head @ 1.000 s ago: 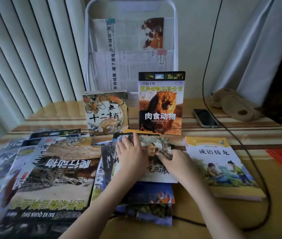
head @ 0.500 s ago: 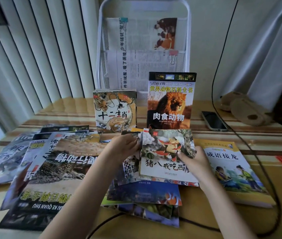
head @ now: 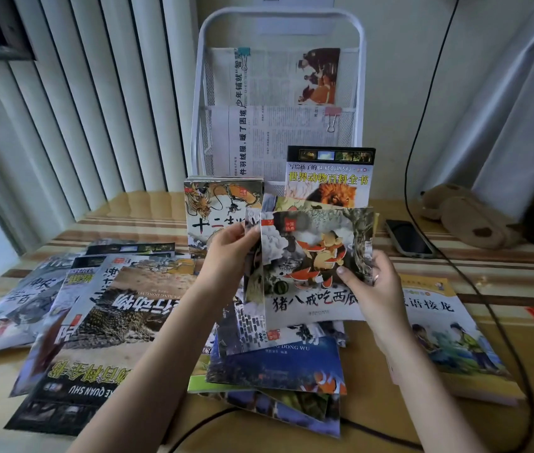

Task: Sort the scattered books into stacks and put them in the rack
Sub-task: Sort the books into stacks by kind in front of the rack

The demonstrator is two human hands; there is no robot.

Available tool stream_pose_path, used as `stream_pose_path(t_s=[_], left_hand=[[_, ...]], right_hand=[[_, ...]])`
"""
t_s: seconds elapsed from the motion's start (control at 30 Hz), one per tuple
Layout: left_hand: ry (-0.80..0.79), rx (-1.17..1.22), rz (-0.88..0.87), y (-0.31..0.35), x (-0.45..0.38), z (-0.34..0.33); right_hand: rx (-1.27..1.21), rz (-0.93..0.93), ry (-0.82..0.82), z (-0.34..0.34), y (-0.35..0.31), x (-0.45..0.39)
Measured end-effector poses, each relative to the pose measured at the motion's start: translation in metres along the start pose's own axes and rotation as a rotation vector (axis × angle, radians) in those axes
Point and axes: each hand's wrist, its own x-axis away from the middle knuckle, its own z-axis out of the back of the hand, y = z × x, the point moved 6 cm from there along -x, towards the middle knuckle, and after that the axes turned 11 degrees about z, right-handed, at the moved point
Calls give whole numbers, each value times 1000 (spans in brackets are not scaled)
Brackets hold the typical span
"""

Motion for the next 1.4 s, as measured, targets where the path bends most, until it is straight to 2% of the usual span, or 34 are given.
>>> stream_pose_path(t_s=[0.2,0.37,0.5,0.63,0.8,1.0,1.13,1.4], left_hand=[[66,11,-148,29,5,1],[152,-30,-195,26,3,15],[184,-15,-151,17,-2,22],[112,95,-99,11,-9,26],[36,115,-88,5,-11,20],[78,134,-99,6,-16,30],[159,135,-118,10,-19,40],[203,165,-172,16,-20,46]], right_hand=[[-244,-4,143,-6,-11,-5],[-197,-54,145,-6,10,0],[-173,-163,231,0,28,1],[-197,-176,172,-3,28,-2],[-235,-167,108,-18,26,0],[-173,-112,116,-9,19,-4],[-172,-133,122,-4,23,-4],[-159,-160,145,0,29,-2]])
